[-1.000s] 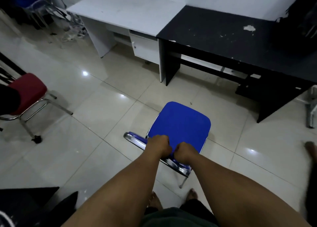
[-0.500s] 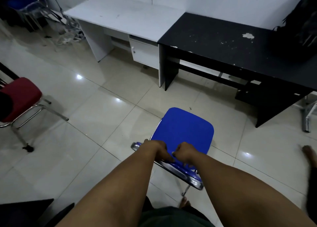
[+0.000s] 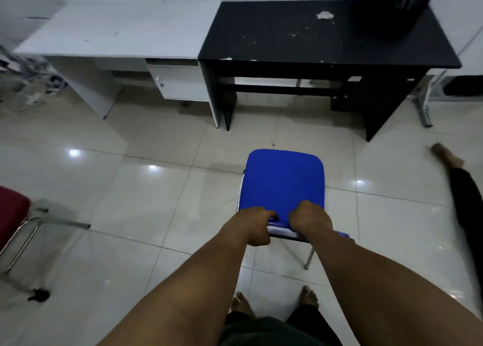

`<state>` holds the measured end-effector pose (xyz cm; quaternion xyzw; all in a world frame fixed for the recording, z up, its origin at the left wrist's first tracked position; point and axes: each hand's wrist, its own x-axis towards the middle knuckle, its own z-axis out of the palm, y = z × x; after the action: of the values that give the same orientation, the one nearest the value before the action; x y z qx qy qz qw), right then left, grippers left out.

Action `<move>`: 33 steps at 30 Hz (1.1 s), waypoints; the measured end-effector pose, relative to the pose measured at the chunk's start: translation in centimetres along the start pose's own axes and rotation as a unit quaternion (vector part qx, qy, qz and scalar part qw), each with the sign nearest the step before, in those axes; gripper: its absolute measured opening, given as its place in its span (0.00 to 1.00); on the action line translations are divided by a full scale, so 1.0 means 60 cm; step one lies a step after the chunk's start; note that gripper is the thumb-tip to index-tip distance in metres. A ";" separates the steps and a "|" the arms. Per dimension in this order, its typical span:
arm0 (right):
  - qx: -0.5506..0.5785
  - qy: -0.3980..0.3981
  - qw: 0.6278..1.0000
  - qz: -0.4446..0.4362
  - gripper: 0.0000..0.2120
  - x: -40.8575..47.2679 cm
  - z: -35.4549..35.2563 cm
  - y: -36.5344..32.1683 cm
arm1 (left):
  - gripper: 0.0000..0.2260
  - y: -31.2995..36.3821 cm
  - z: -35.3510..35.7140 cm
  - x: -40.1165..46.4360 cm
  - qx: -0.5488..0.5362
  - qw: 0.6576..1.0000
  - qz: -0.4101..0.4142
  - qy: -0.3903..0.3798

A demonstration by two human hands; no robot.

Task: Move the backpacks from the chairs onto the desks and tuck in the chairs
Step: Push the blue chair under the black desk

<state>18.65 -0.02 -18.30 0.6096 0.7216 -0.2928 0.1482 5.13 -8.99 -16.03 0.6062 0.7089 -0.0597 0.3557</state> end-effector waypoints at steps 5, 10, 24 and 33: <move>0.018 -0.010 0.993 -0.115 0.26 -0.030 -0.009 0.033 | 0.23 0.001 0.021 -0.010 0.070 0.993 0.036 0.089; -0.020 -0.067 0.980 -0.188 0.36 -0.072 -0.029 0.068 | 0.20 0.000 0.022 -0.008 0.050 0.993 0.031 0.101; -0.244 0.041 0.939 -0.237 0.11 -0.049 -0.015 0.070 | 0.27 -0.008 0.012 0.002 0.055 0.993 0.000 0.102; -0.244 0.034 0.933 -0.262 0.11 0.004 -0.054 0.068 | 0.25 0.003 -0.014 0.041 0.039 0.992 -0.011 0.121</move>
<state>23.00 2.48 -16.90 0.3532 0.9096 -0.1156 0.1859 4.90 -6.50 -16.77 0.6145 0.7504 -0.0176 0.2430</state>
